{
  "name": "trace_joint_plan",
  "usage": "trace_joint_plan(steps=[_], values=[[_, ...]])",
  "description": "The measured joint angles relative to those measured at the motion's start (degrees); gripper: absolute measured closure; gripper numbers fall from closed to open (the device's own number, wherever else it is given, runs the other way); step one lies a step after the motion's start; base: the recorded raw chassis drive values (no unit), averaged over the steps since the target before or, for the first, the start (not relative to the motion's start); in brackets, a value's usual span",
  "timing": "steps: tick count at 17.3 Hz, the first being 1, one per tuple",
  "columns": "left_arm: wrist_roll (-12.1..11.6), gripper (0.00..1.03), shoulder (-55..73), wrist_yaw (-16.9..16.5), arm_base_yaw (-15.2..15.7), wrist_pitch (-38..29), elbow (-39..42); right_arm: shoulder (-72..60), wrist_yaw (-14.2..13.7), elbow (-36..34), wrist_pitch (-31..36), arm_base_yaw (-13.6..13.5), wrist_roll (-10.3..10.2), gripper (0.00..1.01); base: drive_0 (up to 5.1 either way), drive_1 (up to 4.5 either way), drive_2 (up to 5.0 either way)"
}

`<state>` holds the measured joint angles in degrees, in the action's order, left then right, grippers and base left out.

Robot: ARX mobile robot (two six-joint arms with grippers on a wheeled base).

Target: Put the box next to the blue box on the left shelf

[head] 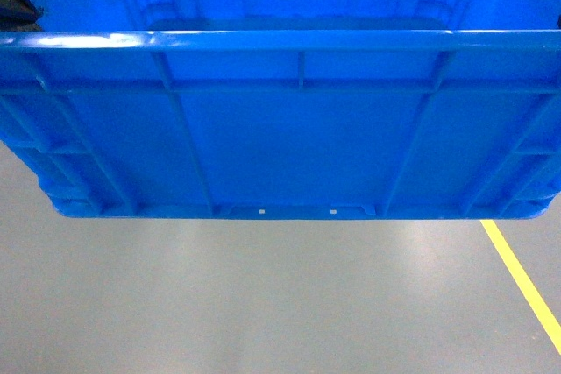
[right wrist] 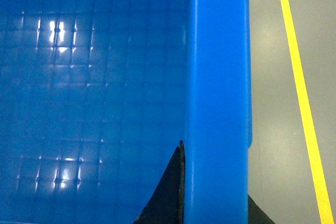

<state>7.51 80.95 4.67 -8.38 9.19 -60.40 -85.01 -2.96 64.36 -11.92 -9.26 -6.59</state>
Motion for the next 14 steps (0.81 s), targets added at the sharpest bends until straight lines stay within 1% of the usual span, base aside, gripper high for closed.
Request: trace_joint_plan(steps=[14], values=[[0.0, 0.96, 0.0, 0.0, 0.0, 0.2, 0.0, 0.0, 0.0, 0.0, 0.0, 0.0, 0.0, 0.95, 0.0, 4.24, -4.3]])
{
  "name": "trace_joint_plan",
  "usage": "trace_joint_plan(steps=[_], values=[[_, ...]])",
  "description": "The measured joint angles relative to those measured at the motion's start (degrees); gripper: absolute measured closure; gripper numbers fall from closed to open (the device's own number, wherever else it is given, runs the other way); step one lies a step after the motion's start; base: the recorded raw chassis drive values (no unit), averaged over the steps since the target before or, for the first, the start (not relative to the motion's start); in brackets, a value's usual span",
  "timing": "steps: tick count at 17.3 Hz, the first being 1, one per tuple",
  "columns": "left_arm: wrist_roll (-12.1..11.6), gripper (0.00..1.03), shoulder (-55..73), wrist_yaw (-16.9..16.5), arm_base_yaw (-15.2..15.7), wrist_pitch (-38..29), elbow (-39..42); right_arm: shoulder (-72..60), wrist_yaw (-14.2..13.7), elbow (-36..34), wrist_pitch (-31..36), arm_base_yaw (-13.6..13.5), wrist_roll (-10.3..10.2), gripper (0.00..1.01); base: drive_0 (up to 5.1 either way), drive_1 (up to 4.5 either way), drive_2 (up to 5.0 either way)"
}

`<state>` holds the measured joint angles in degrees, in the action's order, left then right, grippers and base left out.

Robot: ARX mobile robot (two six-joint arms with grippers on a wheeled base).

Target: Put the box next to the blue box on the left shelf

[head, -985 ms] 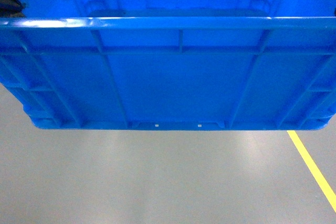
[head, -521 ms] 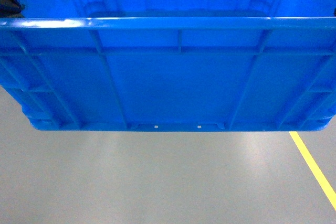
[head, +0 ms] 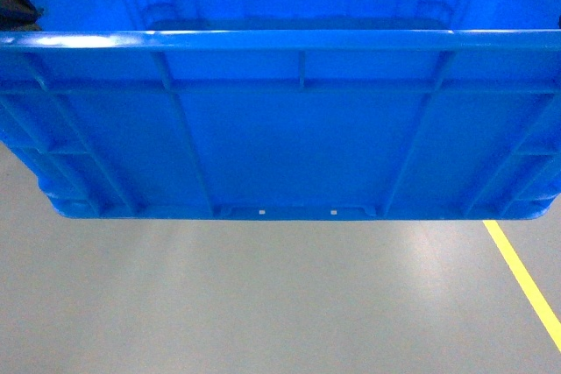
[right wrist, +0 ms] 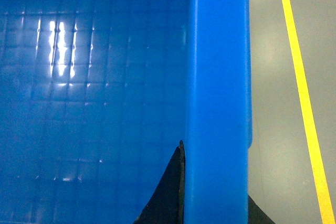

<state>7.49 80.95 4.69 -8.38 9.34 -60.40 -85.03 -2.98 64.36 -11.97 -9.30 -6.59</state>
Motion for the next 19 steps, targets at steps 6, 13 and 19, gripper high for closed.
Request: trace_joint_plan(steps=[6, 13, 19], values=[[-0.1, 0.96, 0.0, 0.0, 0.0, -0.2, 0.0, 0.0, 0.0, 0.0, 0.0, 0.0, 0.0, 0.95, 0.1, 4.35, -4.2], [-0.1, 0.96, 0.0, 0.1, 0.0, -0.4, 0.0, 0.0, 0.0, 0.0, 0.4, 0.0, 0.0, 0.95, 0.1, 4.34, -4.2], [0.0, 0.96, 0.0, 0.0, 0.0, -0.2, 0.0, 0.0, 0.0, 0.0, 0.2, 0.0, 0.0, 0.95, 0.0, 4.3, -4.3]])
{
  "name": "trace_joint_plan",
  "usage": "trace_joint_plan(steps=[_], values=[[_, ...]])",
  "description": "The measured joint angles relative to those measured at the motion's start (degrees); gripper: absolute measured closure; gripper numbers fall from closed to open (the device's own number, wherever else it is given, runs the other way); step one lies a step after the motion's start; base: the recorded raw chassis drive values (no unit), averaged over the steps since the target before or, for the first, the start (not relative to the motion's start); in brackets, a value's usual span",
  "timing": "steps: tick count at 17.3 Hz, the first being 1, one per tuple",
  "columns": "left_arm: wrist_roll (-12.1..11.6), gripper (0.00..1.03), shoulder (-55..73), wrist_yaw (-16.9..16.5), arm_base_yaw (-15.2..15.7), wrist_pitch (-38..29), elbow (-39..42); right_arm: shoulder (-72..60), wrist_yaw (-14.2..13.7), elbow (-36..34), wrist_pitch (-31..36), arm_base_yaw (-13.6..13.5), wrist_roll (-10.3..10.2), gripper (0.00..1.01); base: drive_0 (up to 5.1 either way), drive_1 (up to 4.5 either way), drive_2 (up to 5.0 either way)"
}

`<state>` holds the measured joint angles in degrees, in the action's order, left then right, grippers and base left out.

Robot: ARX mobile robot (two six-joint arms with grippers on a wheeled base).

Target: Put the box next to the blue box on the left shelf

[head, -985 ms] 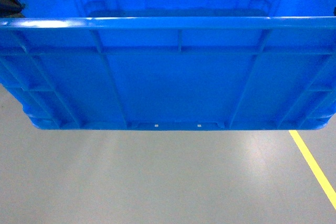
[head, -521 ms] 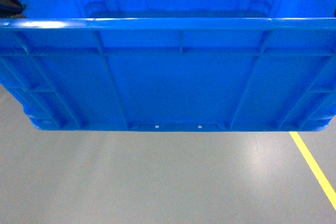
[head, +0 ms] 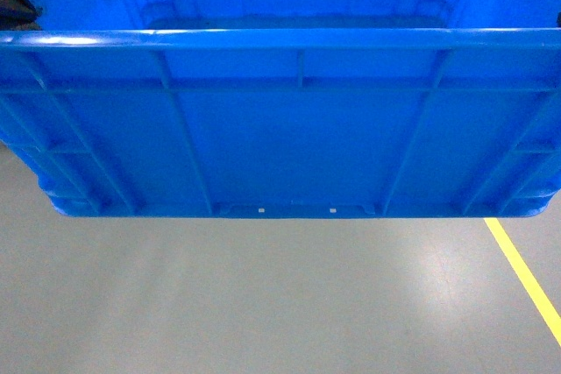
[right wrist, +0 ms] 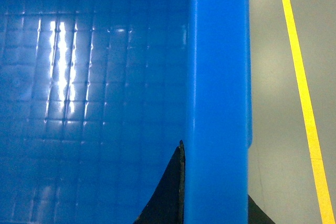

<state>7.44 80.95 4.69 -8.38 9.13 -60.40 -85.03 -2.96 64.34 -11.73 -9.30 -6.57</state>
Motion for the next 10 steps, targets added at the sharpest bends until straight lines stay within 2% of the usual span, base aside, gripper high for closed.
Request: trace_joint_plan(steps=[10], values=[[0.0, 0.96, 0.0, 0.0, 0.0, 0.0, 0.0, 0.0, 0.0, 0.0, -0.2, 0.0, 0.0, 0.95, 0.0, 4.26, -4.3]])
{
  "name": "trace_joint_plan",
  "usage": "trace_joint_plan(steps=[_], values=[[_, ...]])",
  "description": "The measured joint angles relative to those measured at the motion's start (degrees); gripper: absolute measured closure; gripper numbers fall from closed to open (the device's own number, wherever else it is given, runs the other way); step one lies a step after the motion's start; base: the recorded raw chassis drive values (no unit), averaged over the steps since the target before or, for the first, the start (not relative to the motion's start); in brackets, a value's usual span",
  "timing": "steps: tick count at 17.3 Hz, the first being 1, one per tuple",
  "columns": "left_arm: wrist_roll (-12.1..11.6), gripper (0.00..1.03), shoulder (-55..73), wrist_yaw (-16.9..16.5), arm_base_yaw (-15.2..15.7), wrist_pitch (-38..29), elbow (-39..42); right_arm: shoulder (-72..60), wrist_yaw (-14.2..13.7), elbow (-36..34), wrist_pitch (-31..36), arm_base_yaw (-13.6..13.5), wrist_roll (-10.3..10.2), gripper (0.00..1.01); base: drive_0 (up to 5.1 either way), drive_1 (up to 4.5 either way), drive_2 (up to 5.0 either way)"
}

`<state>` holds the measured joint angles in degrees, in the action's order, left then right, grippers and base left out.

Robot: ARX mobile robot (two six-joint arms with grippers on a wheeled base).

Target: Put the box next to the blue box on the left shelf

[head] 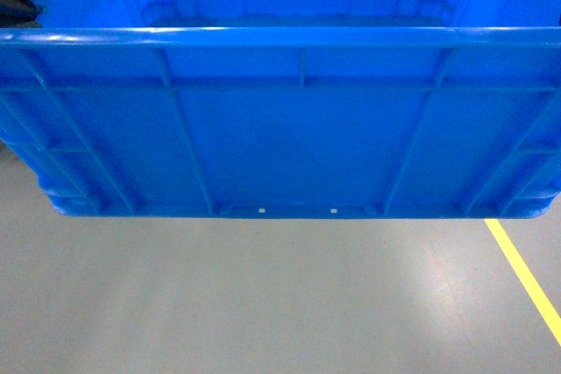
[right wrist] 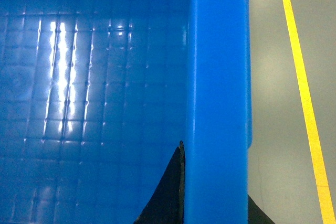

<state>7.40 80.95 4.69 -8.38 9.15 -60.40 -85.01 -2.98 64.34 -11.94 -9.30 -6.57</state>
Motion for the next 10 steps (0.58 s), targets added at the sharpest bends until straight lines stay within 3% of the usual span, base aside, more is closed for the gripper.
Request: trace_joint_plan(steps=[10], values=[[0.0, 0.96, 0.0, 0.0, 0.0, -0.1, 0.0, 0.0, 0.0, 0.0, 0.1, 0.0, 0.0, 0.95, 0.0, 4.31, -4.3]])
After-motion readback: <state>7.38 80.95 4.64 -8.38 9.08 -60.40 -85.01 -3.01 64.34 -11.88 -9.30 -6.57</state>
